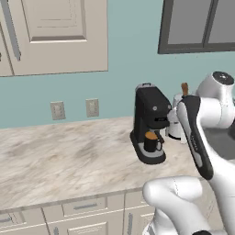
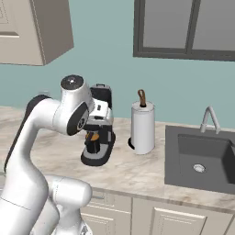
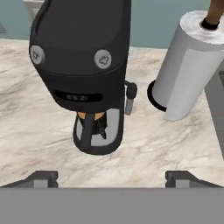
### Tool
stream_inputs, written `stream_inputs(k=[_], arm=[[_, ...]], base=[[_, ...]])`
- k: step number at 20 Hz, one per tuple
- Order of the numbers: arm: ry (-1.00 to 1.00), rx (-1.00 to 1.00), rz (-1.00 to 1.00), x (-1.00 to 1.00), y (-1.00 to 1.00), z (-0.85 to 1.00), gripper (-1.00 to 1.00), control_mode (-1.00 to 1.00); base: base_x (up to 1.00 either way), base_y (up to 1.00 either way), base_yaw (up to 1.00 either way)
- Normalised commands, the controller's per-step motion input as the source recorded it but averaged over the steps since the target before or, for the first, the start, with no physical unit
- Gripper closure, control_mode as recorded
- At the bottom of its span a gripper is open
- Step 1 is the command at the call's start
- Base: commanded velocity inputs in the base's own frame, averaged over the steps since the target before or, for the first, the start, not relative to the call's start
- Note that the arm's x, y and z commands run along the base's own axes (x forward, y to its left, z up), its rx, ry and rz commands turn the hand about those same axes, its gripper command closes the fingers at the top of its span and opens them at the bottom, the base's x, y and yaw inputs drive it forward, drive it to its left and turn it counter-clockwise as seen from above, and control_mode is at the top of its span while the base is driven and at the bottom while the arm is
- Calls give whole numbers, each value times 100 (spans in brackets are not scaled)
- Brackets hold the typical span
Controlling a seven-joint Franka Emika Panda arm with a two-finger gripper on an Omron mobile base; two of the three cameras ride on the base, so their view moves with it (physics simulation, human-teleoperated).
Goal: Pick up the brewed coffee from the coffee machine and place it next to the breakfast plate on the dining counter.
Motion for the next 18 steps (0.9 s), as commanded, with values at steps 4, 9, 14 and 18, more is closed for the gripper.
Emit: stream_inputs(k=[4,9,14,18], arm=[[-32,1,26,-56,-100,-91,-100,-100],[-22,0,36,0,-99,-96,-100,-100],[-29,0,31,2,-52,-43,-100,-100],[-21,0,35,8,2,-44,-100,-100]], base=[[0,0,0],[0,0,0],[0,0,0],[0,0,0]])
